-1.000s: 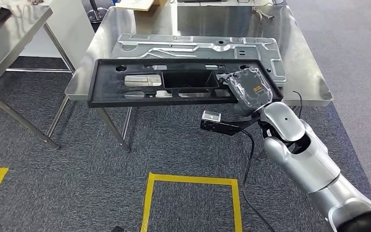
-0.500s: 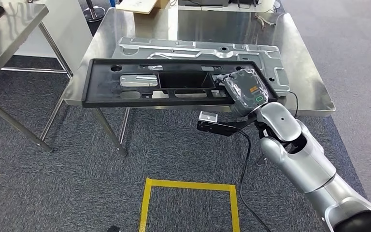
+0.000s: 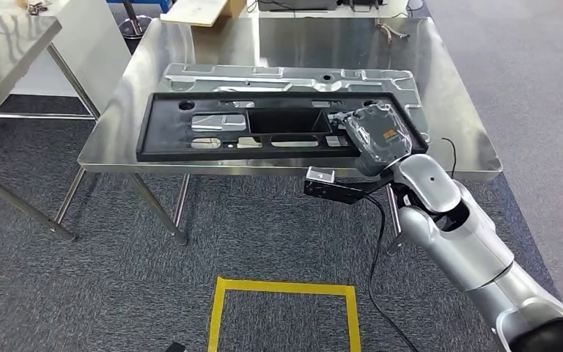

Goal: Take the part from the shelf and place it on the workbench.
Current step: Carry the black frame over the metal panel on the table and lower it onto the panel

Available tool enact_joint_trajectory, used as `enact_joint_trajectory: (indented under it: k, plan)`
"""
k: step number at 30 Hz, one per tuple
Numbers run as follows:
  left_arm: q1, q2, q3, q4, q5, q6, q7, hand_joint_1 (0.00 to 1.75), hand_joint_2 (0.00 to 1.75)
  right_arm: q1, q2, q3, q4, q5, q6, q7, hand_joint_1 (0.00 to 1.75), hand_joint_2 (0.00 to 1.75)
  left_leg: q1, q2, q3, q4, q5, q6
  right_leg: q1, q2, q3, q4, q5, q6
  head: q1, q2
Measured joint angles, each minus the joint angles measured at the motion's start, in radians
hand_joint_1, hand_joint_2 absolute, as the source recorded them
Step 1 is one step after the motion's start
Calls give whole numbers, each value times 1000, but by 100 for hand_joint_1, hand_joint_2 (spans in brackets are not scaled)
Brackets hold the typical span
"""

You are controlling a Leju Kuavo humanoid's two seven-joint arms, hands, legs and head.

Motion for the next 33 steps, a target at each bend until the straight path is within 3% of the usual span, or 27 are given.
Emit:
enact_joint_trajectory:
  k: [2, 3, 4, 7, 9, 12, 14, 16, 18, 19, 20, 21, 23, 25, 27, 29, 32, 33]
  plan:
    - [1, 2, -7, 0, 7, 2, 0, 0, 175, 1, -1, 1, 3, 0, 0, -1, 175, 175, 1, 0, -74, 121, -34, -4, 3, 2, 9, 0, -9, -6, 0, 0]
    - [3, 4, -11, 0, 10, 4, 0, 0, 175, 3, -1, 1, 4, -1, 0, -2, 175, 175, 1, 0, -97, 145, -27, -5, 4, 3, 15, 0, -13, -6, 0, 0]
    - [4, 4, -14, 0, 12, 5, 0, 0, 175, 4, -1, 2, 6, -1, 1, -3, 175, 175, 1, 0, -101, 132, -1, -4, 4, 5, 21, 0, -18, -4, 0, 0]
    - [5, 6, -17, 0, 20, 12, 2, 0, 175, 4, -2, 3, 10, -3, 1, -3, 175, 175, -1, -1, -35, -46, 111, 4, 5, 9, 45, 1, -37, 6, 0, 0]
    - [3, 7, -21, -1, 26, 17, 5, 0, 175, 1, -1, 4, 10, -4, 4, -1, 175, 175, -6, -3, -5, -111, 125, 13, 8, 10, 51, 0, -44, 17, 0, 0]
    - [3, 9, -29, -2, 32, 19, 6, 0, 175, 0, -1, 4, 11, -5, 9, 0, 175, 175, -6, -5, 5, -125, 117, 28, 8, 9, 54, -2, -49, 33, 0, 0]
    - [2, 9, -34, -4, 37, 19, 4, 0, 175, 0, 2, 4, 12, -5, 11, -3, 175, 175, -1, -5, 15, -135, 116, 40, 7, 7, 31, 49, -76, 40, 0, 0]
    - [-1, 10, -38, -4, 40, 19, 3, 0, 175, 3, 8, 5, 17, -5, 11, -4, 175, 175, -3, -5, 21, -138, 112, 49, 6, 6, -37, 169, -122, 43, 0, 0]
    - [-2, 10, -41, -4, 42, 19, 3, 0, 175, 14, 11, 8, 24, -4, 11, -4, 175, 175, -5, -6, 28, -137, 105, 53, 6, 6, -102, 259, -135, 45, 0, 0]
    - [-1, 10, -43, -4, 42, 19, 3, 0, 175, 20, 11, 10, 27, -4, 11, -4, 175, 175, -5, -7, 33, -137, 100, 54, 6, 6, -112, 258, -115, 44, 0, 0]
    - [-1, 10, -45, -4, 42, 19, 3, 0, 175, 25, 12, 11, 30, -4, 11, -4, 175, 175, -6, -8, 40, -137, 95, 53, 6, 6, -103, 218, -76, 41, 0, 0]
    - [-2, 10, -47, -4, 43, 19, 3, 0, 175, 27, 12, 12, 32, -4, 11, -4, 175, 175, -6, -8, 48, -137, 90, 51, 7, 5, -79, 152, -30, 37, 0, 0]
    - [-4, 9, -49, -4, 43, 20, 4, 0, 175, 26, 12, 13, 35, -4, 10, -4, 175, 175, -10, -9, 58, -136, 78, 44, 13, 2, -30, 36, 22, 25, 0, 0]
    - [-7, 9, -52, -4, 43, 20, 4, 0, 175, 26, 12, 13, 37, -4, 10, -3, 175, 175, -12, -9, 62, -137, 71, 34, 20, 1, -15, 0, 20, 16, 0, 0]
    - [-9, 9, -56, -4, 42, 21, 5, 0, 175, 28, 13, 13, 37, -3, 10, -3, 175, 175, -11, -7, 67, -139, 64, 24, 17, 4, -8, -9, 19, 9, 0, 0]
    - [-12, 9, -59, -4, 42, 21, 5, 0, 175, 29, 10, 13, 37, -3, 10, -3, 175, 175, -9, -5, 53, -99, 41, 13, 10, 4, 7, -20, 16, 0, 0, 0]
    - [-14, 9, -61, -5, 42, 21, 6, 0, 175, 33, 6, 14, 39, -3, 10, -2, 175, 175, -3, -5, -49, 84, -26, 1, 9, 3, 24, -24, 4, -9, 0, 0]
    - [-13, 9, -62, -4, 42, 22, 6, 0, 175, 36, 6, 15, 40, -3, 10, -2, 175, 175, -1, -5, -80, 125, -29, -1, 9, 4, 29, -24, -1, -9, 0, 0]
